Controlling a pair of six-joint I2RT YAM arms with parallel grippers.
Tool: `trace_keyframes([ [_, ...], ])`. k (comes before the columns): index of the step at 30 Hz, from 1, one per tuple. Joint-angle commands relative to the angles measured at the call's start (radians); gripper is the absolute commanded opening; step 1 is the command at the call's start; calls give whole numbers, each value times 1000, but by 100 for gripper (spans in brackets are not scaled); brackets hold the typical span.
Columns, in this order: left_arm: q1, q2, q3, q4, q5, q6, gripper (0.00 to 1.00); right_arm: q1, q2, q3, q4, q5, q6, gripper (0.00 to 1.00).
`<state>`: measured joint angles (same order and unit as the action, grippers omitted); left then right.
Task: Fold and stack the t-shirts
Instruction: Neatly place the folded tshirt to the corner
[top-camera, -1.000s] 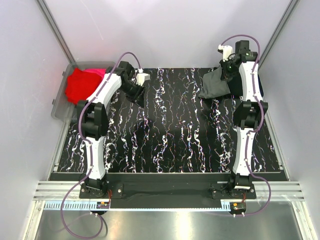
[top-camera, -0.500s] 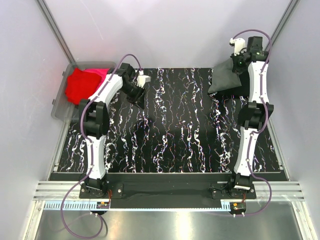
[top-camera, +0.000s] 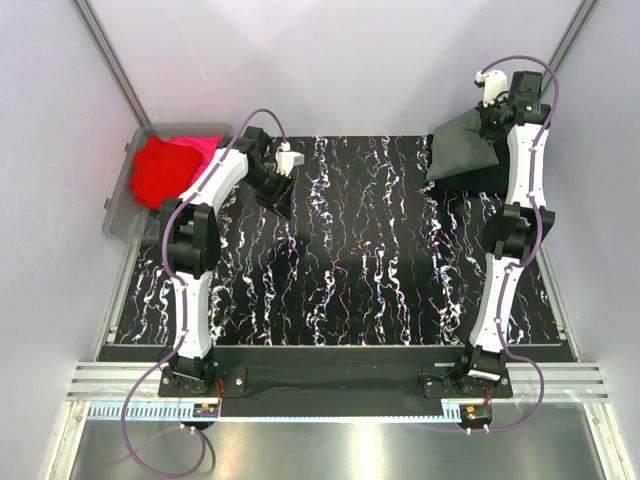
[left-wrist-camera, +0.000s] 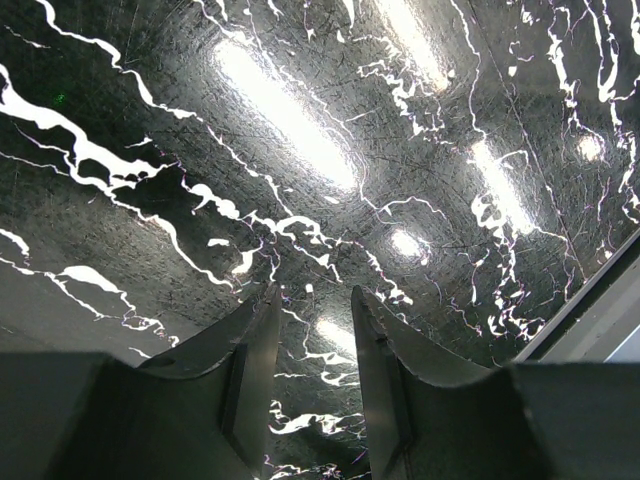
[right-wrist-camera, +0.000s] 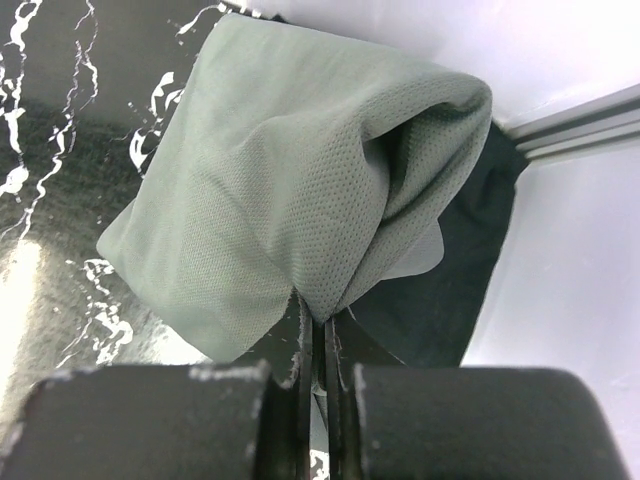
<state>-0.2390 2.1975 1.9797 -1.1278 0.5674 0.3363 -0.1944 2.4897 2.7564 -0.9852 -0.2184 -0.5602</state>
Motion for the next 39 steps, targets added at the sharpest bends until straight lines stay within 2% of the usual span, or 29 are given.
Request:
trace_keyframes([
  [1,-9,13,18,-1,17,-2,39,0,-6,32,94,42,-50,0],
  [23,-13,24,-10,-3,-29,9,38,-59,147,19,233,208,-27,0],
  [39,-19,34,-13,-10,-57,18,38,-73,222,23,299,263,-24,0],
])
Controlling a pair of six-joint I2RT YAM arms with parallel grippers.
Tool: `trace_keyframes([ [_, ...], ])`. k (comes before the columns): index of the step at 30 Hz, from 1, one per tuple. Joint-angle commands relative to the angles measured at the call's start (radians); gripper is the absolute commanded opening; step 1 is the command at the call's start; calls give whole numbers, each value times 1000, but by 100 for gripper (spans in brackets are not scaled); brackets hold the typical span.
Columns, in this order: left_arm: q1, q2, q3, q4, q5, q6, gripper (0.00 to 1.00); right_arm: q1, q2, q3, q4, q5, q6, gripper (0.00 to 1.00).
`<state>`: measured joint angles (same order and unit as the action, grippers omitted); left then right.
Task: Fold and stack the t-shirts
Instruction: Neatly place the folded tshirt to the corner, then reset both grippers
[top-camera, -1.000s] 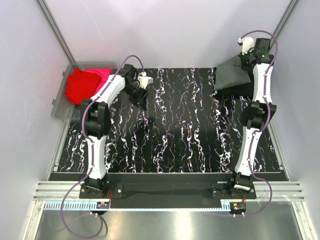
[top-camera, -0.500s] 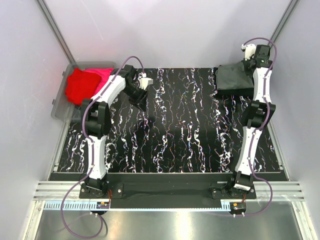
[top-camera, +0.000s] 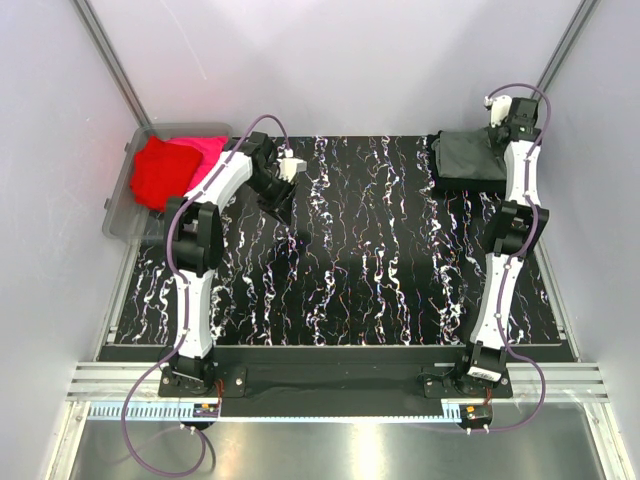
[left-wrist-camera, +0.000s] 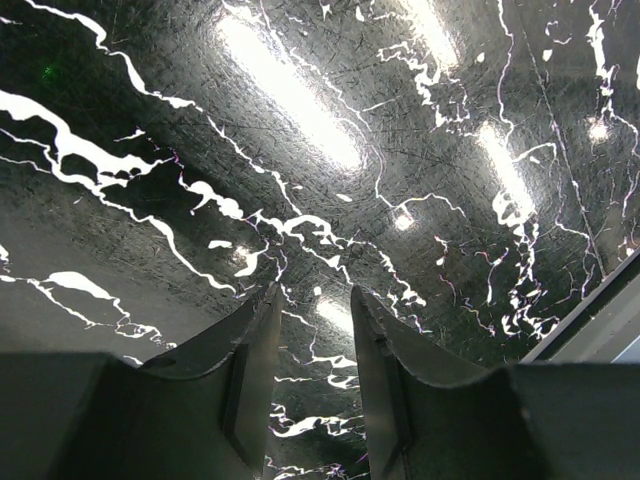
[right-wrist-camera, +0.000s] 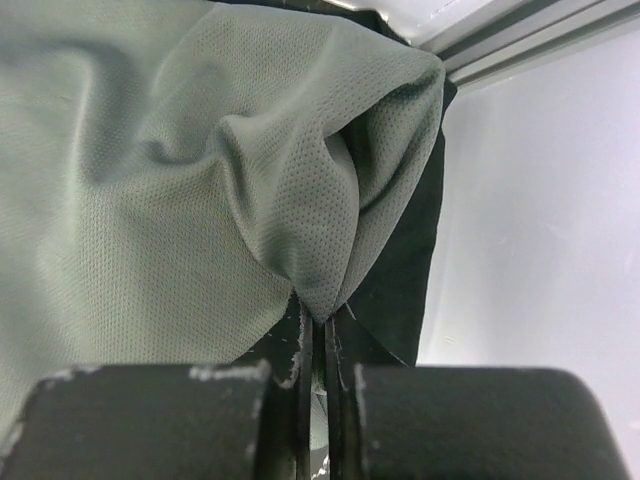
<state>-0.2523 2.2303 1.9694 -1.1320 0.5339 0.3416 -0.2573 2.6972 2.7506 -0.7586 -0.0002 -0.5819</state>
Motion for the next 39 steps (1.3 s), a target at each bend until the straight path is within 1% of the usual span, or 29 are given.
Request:
trace_keyframes([
  [1,-8,3,-1,-6,-23,13,38,-11,18,33,80,54,1,0],
  [4,-11,3,0,-6,-23,13,38,-11,18,32,87,77,10,1],
  [5,-13,3,0,-6,-25,13,38,-11,18,30,93,91,14,5],
  [6,-13,3,3,-6,-26,13,38,-11,15,32,111,138,23,23],
  [7,-13,5,5,-8,-28,11,38,-10,7,34,119,160,46,53],
  [8,-13,3,6,-5,-29,10,38,-10,0,38,123,176,57,65],
  [10,-13,2,14,-3,-38,7,38,-10,-39,49,128,207,91,77],
  [13,-13,-9,25,1,-46,4,39,0,-134,46,127,203,122,81],
  [16,-13,-15,31,9,-57,7,39,16,-249,-12,124,160,137,84],
  [17,-13,-15,32,15,-63,7,40,20,-276,-40,117,146,154,86],
  [18,-13,-18,32,15,-69,7,40,21,-324,-52,82,97,213,94],
  [19,-13,-21,32,15,-78,4,40,24,-350,-65,55,50,252,100],
  [20,-13,-26,31,24,-92,2,40,23,-376,-101,26,4,295,100],
  [21,-13,-44,19,32,-133,-1,40,23,-431,-133,-28,-180,332,100],
  [22,-13,-57,10,43,-153,5,40,26,-457,-166,-54,-269,373,100],
  [23,-13,-87,-16,73,-214,2,40,39,-483,-242,-73,-335,396,100],
  [24,-13,-106,-30,92,-238,2,41,47,-532,-288,-90,-441,443,100],
  [27,-13,-150,-29,136,-310,-39,54,104,-621,-483,-91,-553,493,100],
  [28,-13,-155,-15,135,-310,-82,63,121,-640,-568,-90,-555,532,100],
  [30,-16,-165,17,140,-284,-128,73,180,-697,-652,-68,-538,576,100],
  [31,-21,-170,20,147,-284,-195,84,199,-715,-731,-58,-525,612,100],
  [32,-25,-184,17,176,-284,-234,95,223,-735,-765,-47,-503,637,100],
  [33,-39,-193,-10,195,-287,-277,99,243,-769,-799,-19,-454,674,100],
  [34,-51,-202,-27,228,-307,-338,99,300,-787,-868,-2,-422,685,100],
  [35,-65,-211,-43,235,-351,-378,99,326,-815,-900,17,-379,692,100],
  [36,-99,-212,-40,236,-374,-395,99,352,-824,-929,65,-282,688,100],
  [37,-114,-210,-35,236,-400,-439,99,409,-832,-984,96,-220,694,100],
  [38,-126,-209,-27,236,-417,-460,99,427,-833,-1006,122,-169,708,100],
  [39,-143,-207,-23,235,-391,-470,99,447,-835,-1022,166,-105,735,100],
])
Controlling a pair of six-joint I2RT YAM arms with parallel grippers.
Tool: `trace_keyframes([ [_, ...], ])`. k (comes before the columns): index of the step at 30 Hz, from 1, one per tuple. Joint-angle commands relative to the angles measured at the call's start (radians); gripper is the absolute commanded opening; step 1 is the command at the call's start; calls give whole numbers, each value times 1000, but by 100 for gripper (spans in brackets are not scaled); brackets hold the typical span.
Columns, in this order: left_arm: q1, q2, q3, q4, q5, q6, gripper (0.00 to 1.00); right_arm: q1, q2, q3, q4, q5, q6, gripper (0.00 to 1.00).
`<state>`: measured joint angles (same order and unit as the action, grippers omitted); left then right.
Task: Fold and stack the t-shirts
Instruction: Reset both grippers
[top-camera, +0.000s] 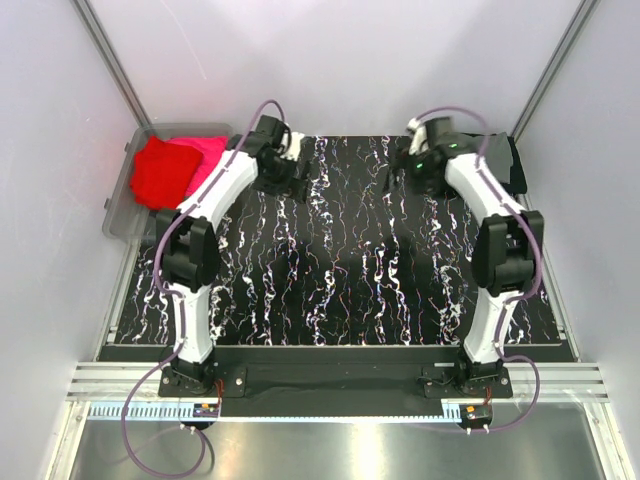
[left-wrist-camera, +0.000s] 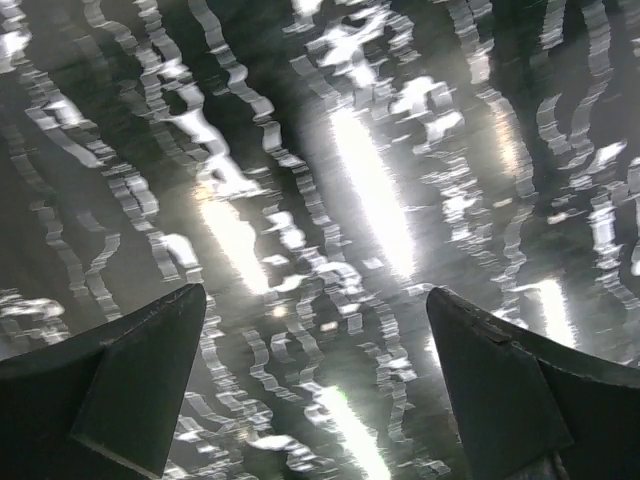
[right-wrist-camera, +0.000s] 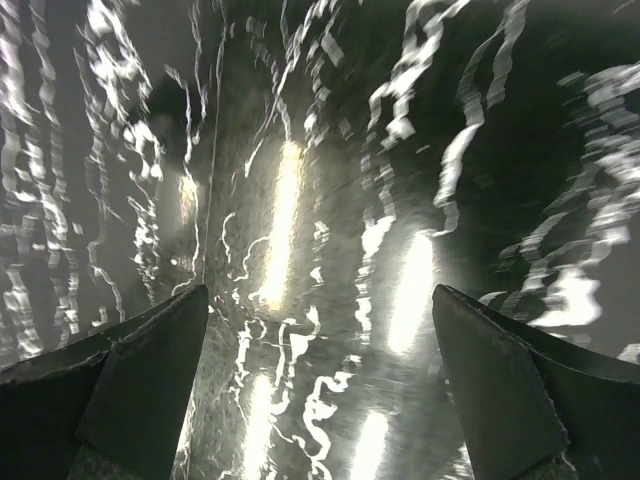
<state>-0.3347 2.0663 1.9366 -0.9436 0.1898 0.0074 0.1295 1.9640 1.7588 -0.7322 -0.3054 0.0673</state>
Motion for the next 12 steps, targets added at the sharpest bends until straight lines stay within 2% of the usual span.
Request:
trace_keyframes([
  [1,-66,-38,10,46,-8,-141,99,77,-103,-51,154,225,91,100],
  [2,-67,-34,2,42,54,-142,99,114,-103,-55,163,242,88,100],
  [5,-72,-25,-27,40,100,-142,99,142,-96,-33,156,241,78,100],
  [12,-79,47,65,29,43,-113,99,154,-125,-33,157,294,65,100],
])
